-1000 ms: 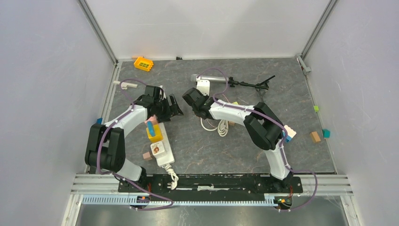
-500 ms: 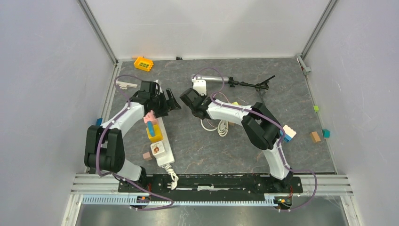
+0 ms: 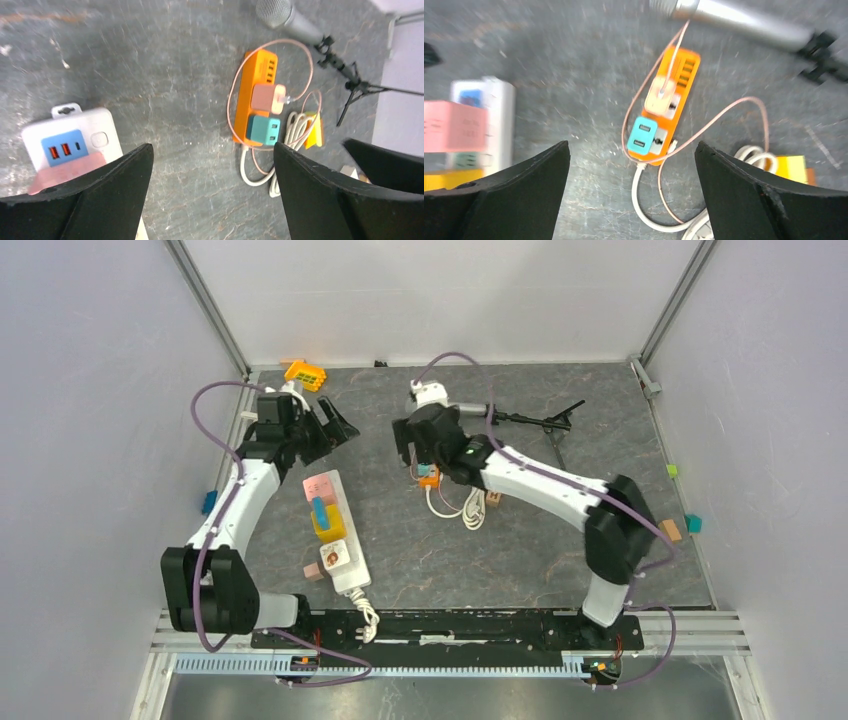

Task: Insert the plug
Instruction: Insert the plug into the socket, then reset both arms

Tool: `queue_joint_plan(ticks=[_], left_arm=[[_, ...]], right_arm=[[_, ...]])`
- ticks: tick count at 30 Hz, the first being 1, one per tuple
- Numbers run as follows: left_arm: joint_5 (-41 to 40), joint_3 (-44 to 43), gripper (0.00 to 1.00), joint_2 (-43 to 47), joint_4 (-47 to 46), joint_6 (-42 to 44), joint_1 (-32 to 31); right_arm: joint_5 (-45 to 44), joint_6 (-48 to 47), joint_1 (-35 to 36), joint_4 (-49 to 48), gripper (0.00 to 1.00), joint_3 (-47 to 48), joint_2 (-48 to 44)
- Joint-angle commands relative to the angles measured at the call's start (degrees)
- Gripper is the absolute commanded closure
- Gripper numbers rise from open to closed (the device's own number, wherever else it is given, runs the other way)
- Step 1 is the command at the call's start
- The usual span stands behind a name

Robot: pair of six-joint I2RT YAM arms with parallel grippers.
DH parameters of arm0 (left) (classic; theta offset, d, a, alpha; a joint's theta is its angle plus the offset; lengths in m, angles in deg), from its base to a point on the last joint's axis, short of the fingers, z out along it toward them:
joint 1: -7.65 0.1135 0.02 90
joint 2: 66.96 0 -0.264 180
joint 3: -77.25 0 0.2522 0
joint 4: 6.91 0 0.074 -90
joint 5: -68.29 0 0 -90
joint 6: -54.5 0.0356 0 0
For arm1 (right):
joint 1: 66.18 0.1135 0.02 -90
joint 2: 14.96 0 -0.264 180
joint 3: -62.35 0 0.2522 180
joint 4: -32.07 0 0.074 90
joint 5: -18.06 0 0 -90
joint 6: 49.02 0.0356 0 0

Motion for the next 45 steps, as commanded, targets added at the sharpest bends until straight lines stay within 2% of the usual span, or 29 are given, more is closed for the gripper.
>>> queue_joint_plan(ticks=[1, 6, 9, 14, 18, 21, 25, 28, 31, 33, 38, 40, 42, 45], left_arm=[[-0.66, -4.33, 0.04, 3.40, -1.99, 0.17, 2.76], [-6.51, -1.07, 0.00, 8.43, -5.95, 2.05, 3.29], [-11.62, 3.21, 0.00, 12.62, -9.45, 3.73, 3.29], [-18.67, 10.75, 0.00, 18.34, -14.60, 9.59, 3.29], [-22.95, 15.93, 0.00, 21.51, -16.02, 14.62, 3.29], [-23.10, 20.24, 0.00, 23.14, -17.09, 18.19, 3.29], [-17.78, 28.47, 0.00, 25.45, -23.01, 24.34, 3.24], [-18.09, 31.45, 0.00, 26.39, -23.09, 21.91, 3.29], [-16.91, 36.80, 0.00, 25.76, -29.36, 20.85, 3.29], [-16.91, 40.70, 0.00, 25.00, -37.79, 22.34, 3.29], [-16.93, 49.25, 0.00, 16.33, -65.50, 27.93, 3.29], [-14.43, 46.42, 0.00, 11.76, -65.02, 28.62, 3.28], [-12.33, 46.40, 0.00, 7.25, -72.46, 27.97, 3.29], [-12.49, 43.27, 0.00, 3.17, -72.05, 30.16, 3.29]], right_arm=[[2.13, -3.62, -2.29, -7.40, 0.02, -3.49, -11.55], [-4.30, -2.27, -8.10, -8.49, 0.02, -11.91, -23.48], [-6.50, -3.37, -13.18, -11.76, 0.02, -21.67, -32.25], [-12.78, -14.35, -17.64, -20.32, 0.02, -37.57, -45.08], [-20.87, -19.73, -19.40, -22.00, 0.02, -44.38, -50.19], [-21.08, -22.26, -22.00, -20.71, 0.02, -49.17, -52.16], [-21.65, -17.87, -25.70, -18.03, 0.02, -57.10, -54.78], [-22.35, -19.73, -26.28, -23.96, 0.02, -66.94, -58.05], [-22.50, -21.87, -27.71, -35.07, 0.02, -77.47, -61.87], [-17.79, -26.82, -28.51, -40.68, 0.02, -81.03, -60.28], [-17.25, -27.63, -29.04, -57.90, 0.02, -87.13, -50.92], [-18.06, -29.08, -29.12, -65.78, 0.02, -87.38, -46.75], [-14.55, -32.21, -29.87, -75.03, 0.02, -87.90, -42.59], [-8.21, -37.18, -30.78, -84.30, 0.02, -86.15, -35.88]])
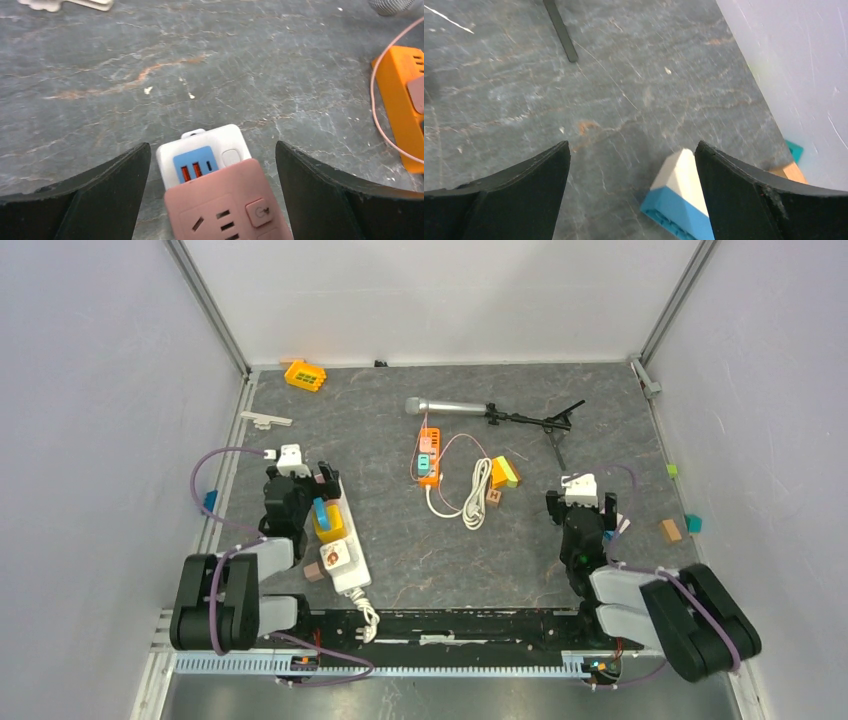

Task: Insert the plug
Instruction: Reset both arms

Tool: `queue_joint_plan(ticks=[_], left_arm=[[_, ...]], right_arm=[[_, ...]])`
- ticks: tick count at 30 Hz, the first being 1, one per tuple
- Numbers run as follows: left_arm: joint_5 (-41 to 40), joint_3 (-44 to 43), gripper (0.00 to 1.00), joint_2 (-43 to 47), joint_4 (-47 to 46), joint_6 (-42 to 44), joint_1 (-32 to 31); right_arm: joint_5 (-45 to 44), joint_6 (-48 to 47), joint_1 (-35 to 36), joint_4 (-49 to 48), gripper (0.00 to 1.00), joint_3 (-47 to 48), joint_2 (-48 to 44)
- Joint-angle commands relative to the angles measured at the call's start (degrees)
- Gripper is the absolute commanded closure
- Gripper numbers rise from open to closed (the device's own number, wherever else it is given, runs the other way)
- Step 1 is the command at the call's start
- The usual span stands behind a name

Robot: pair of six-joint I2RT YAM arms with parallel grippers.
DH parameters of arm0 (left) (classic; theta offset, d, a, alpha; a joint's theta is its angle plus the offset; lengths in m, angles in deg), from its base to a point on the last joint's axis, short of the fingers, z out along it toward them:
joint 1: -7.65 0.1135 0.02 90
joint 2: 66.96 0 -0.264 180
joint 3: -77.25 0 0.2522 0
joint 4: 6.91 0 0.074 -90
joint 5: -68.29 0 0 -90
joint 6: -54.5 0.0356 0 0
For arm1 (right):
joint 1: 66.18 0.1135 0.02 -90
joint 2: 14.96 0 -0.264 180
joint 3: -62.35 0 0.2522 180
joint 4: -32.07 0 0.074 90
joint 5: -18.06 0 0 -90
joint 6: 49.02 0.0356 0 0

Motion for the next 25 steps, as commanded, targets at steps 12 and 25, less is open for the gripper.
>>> queue_joint_plan(ticks=[12, 25], left_arm=[[-1.49, -2.58, 0.00, -14.20, -15.39, 5.15, -0.51], [-1.44, -2.87, 0.00, -14.31, -15.02, 5.68, -1.02]], right_arm=[[20.31, -3.32, -13.99, -35.63, 0.02, -5.83, 14.53], [20.20, -3.43, -14.00, -37.21, 0.02, -6.25, 14.80]])
